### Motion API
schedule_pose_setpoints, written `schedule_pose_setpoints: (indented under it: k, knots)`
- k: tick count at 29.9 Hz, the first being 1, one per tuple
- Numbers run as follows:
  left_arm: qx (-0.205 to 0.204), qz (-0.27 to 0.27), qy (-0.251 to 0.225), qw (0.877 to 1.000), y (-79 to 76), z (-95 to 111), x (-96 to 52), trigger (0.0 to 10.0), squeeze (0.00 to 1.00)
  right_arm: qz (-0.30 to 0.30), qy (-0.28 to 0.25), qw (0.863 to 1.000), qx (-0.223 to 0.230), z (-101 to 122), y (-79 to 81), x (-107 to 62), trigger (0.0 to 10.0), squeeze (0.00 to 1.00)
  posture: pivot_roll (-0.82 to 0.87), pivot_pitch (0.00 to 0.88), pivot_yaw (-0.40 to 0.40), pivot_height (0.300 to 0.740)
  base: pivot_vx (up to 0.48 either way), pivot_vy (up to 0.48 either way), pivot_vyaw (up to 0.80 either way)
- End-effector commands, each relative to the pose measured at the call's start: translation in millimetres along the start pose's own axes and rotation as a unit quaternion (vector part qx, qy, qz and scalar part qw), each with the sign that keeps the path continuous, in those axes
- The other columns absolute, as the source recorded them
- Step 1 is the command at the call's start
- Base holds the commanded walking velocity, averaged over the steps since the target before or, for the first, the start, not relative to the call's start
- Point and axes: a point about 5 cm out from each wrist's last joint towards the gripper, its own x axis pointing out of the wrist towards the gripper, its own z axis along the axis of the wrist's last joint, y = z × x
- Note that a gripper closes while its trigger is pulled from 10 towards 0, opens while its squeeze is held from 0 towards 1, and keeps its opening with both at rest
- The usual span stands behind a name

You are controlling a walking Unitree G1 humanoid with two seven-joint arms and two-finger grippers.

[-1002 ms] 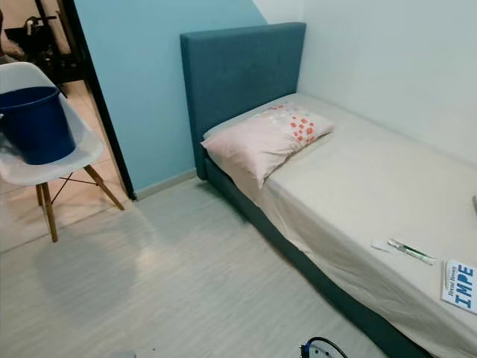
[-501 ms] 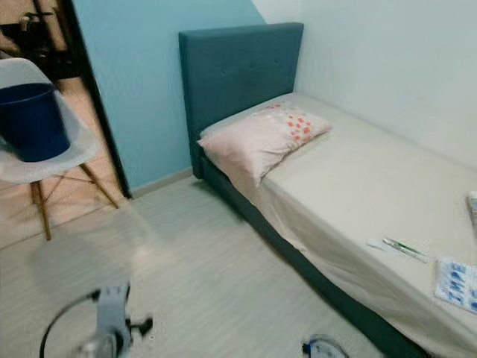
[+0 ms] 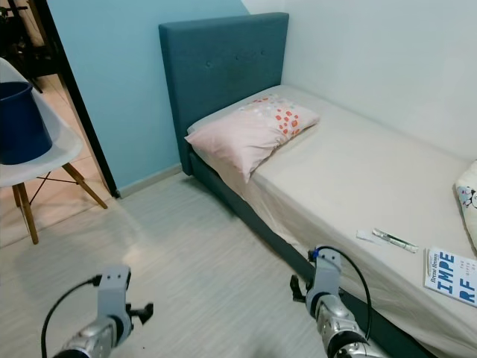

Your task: Clean up the room

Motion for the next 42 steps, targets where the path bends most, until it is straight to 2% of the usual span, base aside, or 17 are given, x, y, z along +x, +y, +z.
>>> schedule_pose_setpoints:
  k: [1,3,4,6,7,8,11,16,19,24,38,42]
  knots:
    - [0.009,0.002,0.017,1.0,-1.3,-11,-1.5,10.0,0.0,0.008,0.046,0.999,-0.018,-23,3.7,-3.5,10.0,0.0,-0.03,0.0,-0.062,0.74,0.0,0.0,0.0]
    - [0.009,0.005,0.035,0.999,-1.5,-26,-4.8,10.0,0.0,0.036,0.085,0.995,-0.048,-49,11.9,-9.6,10.0,0.0,-0.03,0.0,-0.062,0.74,0.0,0.0,0.0]
    - [0.009,0.005,0.035,0.999,-1.5,-26,-4.8,10.0,0.0,0.036,0.085,0.995,-0.048,-49,11.9,-9.6,10.0,0.0,-0.03,0.0,-0.062,0.74,0.0,0.0,0.0]
    - [0.005,0.004,0.05,0.999,-2.9,-40,-8.2,10.0,0.0,0.039,0.111,0.992,-0.056,-67,15.3,-15.2,10.0,0.0,-0.03,0.0,-0.059,0.74,0.0,0.0,0.0]
    - [0.005,0.004,0.05,0.999,-2.9,-40,-8.2,10.0,0.0,0.039,0.111,0.992,-0.056,-67,15.3,-15.2,10.0,0.0,-0.03,0.0,-0.059,0.74,0.0,0.0,0.0]
    - [0.0,-0.005,0.058,0.998,-7.8,-50,-10.6,10.0,0.0,0.035,0.127,0.99,-0.056,-80,15.8,-19.7,10.0,0.0,-0.03,0.0,-0.062,0.74,0.0,0.0,0.0]
    - [-0.013,-0.022,0.062,0.998,-13.5,-54,-11.5,10.0,0.0,0.033,0.134,0.989,-0.056,-85,14.5,-22.0,10.0,0.0,-0.02,0.0,-0.068,0.74,0.0,0.0,0.0]
    - [-0.025,-0.026,0.06,0.998,-14.8,-54,-11.4,10.0,0.0,0.042,0.135,0.987,-0.079,-86,14.1,-22.5,10.0,0.0,-0.03,0.0,-0.076,0.74,0.0,0.0,0.0]
    - [-0.025,-0.026,0.059,0.998,-13.8,-53,-11.3,10.0,0.0,0.041,0.135,0.987,-0.078,-87,13.3,-23.0,10.0,0.0,-0.02,0.0,-0.084,0.74,0.282,0.0,0.0]
    - [-0.038,-0.02,0.048,0.998,-14.7,-49,-9.9,10.0,0.0,0.026,0.139,0.987,-0.077,-87,3.9,-24.1,10.0,0.0,-0.01,0.0,-0.09,0.74,0.321,0.0,0.0]
    - [-0.027,-0.029,0.06,0.997,-17.6,-55,-11.5,10.0,0.0,0.007,0.143,0.986,-0.08,-86,-15.2,-26.6,10.0,0.0,-0.01,0.0,-0.092,0.74,0.386,0.0,0.0]
    - [-0.03,-0.029,0.059,0.997,-17.2,-55,-11.7,10.0,0.0,0.008,0.139,0.987,-0.078,-84,-12.4,-25.3,10.0,0.0,-0.01,0.0,-0.092,0.74,0.393,0.0,0.0]
